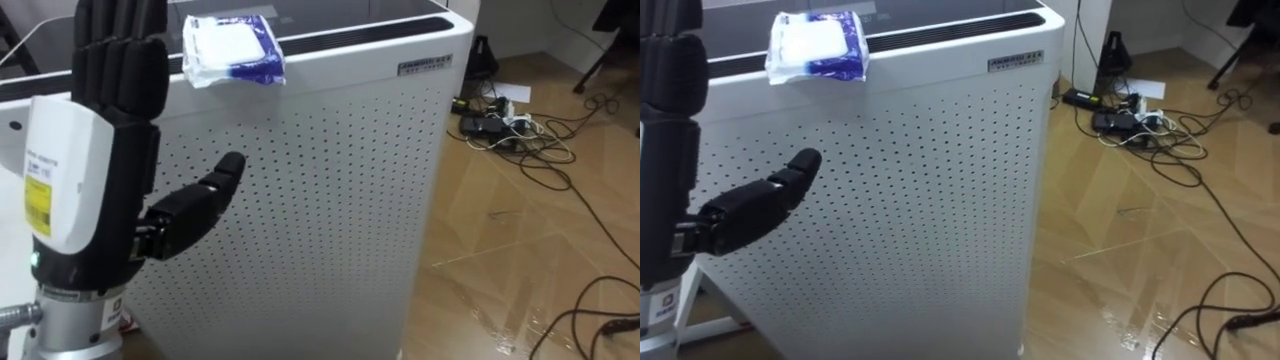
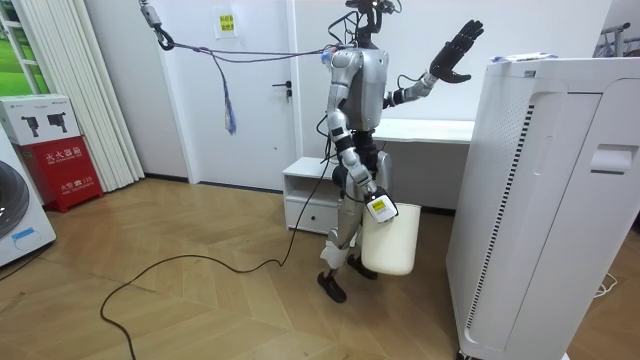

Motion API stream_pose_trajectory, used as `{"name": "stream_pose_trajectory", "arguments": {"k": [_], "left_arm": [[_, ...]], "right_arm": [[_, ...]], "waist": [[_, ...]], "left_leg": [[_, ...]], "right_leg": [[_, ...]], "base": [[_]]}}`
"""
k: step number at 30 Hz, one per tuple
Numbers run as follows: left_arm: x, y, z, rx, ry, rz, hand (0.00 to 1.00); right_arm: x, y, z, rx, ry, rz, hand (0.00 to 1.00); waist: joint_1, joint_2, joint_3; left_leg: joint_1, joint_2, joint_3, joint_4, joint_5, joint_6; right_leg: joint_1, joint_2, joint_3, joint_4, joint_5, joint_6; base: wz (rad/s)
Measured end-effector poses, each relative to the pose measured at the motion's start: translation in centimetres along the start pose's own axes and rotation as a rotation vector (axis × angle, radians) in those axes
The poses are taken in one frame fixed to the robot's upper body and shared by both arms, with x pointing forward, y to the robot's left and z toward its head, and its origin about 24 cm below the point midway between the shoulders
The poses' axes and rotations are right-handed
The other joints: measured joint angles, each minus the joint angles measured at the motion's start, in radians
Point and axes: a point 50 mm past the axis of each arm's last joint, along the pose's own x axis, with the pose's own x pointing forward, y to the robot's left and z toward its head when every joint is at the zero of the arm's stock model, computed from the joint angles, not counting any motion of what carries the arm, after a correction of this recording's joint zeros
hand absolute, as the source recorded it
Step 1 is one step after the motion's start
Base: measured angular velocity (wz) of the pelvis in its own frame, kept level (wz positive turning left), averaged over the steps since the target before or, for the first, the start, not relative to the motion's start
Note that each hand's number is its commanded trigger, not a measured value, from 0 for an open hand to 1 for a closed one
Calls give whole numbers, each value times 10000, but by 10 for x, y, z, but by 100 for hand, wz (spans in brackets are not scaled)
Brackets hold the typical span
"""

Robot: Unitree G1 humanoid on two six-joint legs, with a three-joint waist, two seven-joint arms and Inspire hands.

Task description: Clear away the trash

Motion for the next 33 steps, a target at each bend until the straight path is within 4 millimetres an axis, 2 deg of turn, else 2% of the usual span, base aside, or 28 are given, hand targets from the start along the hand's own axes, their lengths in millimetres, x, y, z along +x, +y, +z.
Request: {"name": "stream_pose_trajectory", "arguments": {"k": [5,14,21,28,33], "left_arm": [[0,0,-1,62,75,-16,0],[1,-3,-7,233,375,-224,0],[2,-9,-12,1136,380,-803,0],[3,-10,-16,1556,696,-1121,0],[4,-10,-20,1791,1030,-1272,0]], "right_arm": [[0,-1,3,-86,-118,88,100],[0,-1,4,-245,-152,291,100],[0,-1,12,-697,-361,505,100],[-3,1,15,-875,-534,521,100],[-4,0,15,-881,-474,482,100]], "waist": [[-94,66,-5],[-354,13,44],[-588,-16,98],[-773,21,80],[-769,116,16]], "left_leg": [[241,29,93,-180,7,-2],[435,39,165,-361,39,-2],[463,40,187,-450,40,-2],[432,41,194,-453,40,-2],[485,42,288,-472,40,-2]], "right_leg": [[110,6,133,-16,0,0],[270,23,238,-160,17,-8],[263,23,271,-175,17,-8],[226,21,267,-188,16,-7],[236,10,386,-184,16,-8]], "base": [[-8],[-3],[-1],[1],[-5]]}}
